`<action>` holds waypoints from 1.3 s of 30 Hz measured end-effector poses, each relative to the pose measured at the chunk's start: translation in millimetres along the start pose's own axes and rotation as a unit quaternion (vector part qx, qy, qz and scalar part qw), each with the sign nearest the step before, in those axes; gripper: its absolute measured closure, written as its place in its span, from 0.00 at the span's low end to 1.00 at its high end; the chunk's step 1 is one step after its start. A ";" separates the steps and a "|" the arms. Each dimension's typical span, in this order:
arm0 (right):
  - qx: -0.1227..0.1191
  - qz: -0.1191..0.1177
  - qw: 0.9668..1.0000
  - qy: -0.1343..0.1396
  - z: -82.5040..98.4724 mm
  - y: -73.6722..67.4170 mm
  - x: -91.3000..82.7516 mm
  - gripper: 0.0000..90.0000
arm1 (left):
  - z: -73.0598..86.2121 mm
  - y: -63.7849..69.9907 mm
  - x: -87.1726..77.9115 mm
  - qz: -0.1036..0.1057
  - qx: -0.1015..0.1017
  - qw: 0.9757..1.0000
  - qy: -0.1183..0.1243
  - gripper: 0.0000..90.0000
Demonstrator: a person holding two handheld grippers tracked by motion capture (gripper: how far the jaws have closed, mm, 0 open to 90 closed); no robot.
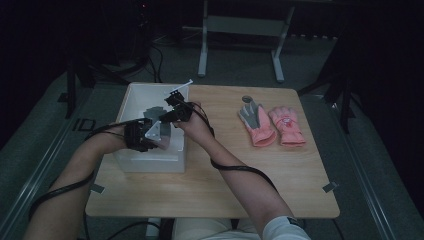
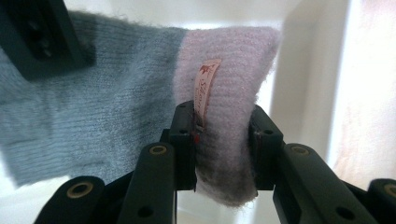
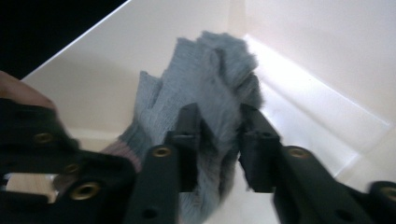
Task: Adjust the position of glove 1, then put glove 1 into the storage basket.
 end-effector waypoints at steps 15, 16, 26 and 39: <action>-0.023 -0.025 0.998 0.055 10.5 1.7 -68.1 0.44 | -15.0 -8.5 -2.5 0.013 -0.095 0.995 -0.003 0.49; -0.027 -0.026 0.998 0.059 11.9 0.0 -73.9 0.42 | -17.0 -9.8 -5.2 0.011 -0.099 0.995 -0.002 0.49; -0.069 -0.035 0.995 0.070 44.3 1.5 -112.1 0.18 | -52.9 -11.6 -26.3 0.006 -0.148 0.988 0.046 0.50; -0.100 -0.039 0.991 0.081 86.9 15.1 -158.7 0.15 | -97.5 0.9 -39.9 -0.026 -0.174 0.981 0.079 0.51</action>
Point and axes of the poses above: each handheld gripper's, and its own axes: x roughly forward along the jaws, z roughly out of its underside, y roughly to its right, the point moved 5 cm from there along x, roughly forward along the jaws, and after that the axes turned 15 degrees about -z, right-handed, at the moved point
